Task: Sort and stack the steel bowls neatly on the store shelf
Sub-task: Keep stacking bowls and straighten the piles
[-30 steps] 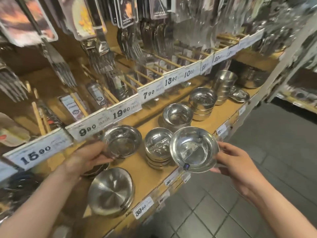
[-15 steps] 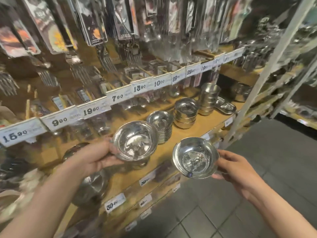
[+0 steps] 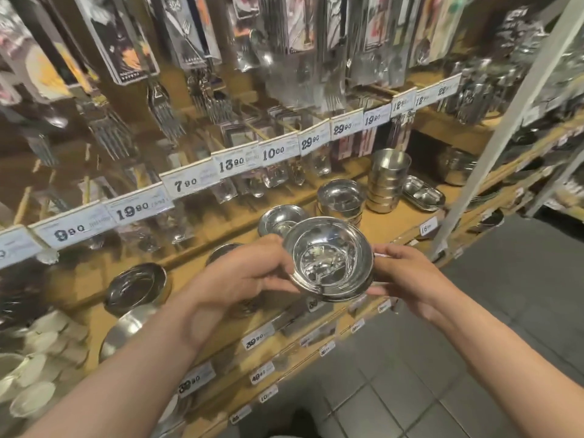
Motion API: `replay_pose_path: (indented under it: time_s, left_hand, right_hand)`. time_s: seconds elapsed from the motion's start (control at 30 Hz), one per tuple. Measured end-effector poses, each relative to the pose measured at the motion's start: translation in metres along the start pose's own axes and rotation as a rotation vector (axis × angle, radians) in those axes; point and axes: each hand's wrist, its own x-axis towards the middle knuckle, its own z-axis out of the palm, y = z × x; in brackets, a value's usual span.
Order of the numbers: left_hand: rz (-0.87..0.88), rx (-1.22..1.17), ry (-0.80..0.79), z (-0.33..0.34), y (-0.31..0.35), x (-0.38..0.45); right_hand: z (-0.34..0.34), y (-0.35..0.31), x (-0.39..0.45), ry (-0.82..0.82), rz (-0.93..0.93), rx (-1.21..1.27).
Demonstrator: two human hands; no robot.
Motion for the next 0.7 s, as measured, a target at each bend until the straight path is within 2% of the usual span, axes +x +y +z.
replay_pose_path:
  time_s: [0.13,0.3,0.43,0.53,0.7]
  left_hand:
    - [-0.031,0.039,-0.018,0.003,0.022,0.026]
    - [-0.068,0.093,0.000,0.012,0.048,0.054]
    - [-0.066,0.155,0.069,0.018,0.065,0.063]
    - [-0.051,0.165,0.078,0.019,0.070,0.068]
    - [0.004,0.261,0.309,0.033,0.071,0.081]
  right_hand:
    - [-0.010,-0.016,0.034,-0.038,0.015,-0.012]
    - [-0.022,-0.048,0.075,-0.012,0.046,0.034]
    - [-0.025,-0.059,0.103,-0.089,-0.021,-0.152]
    - [-0.024,-0.066,0.122,-0.108,-0.048,-0.193]
    - [-0.030,-0.083,0.151,-0.217,-0.048,-0.262]
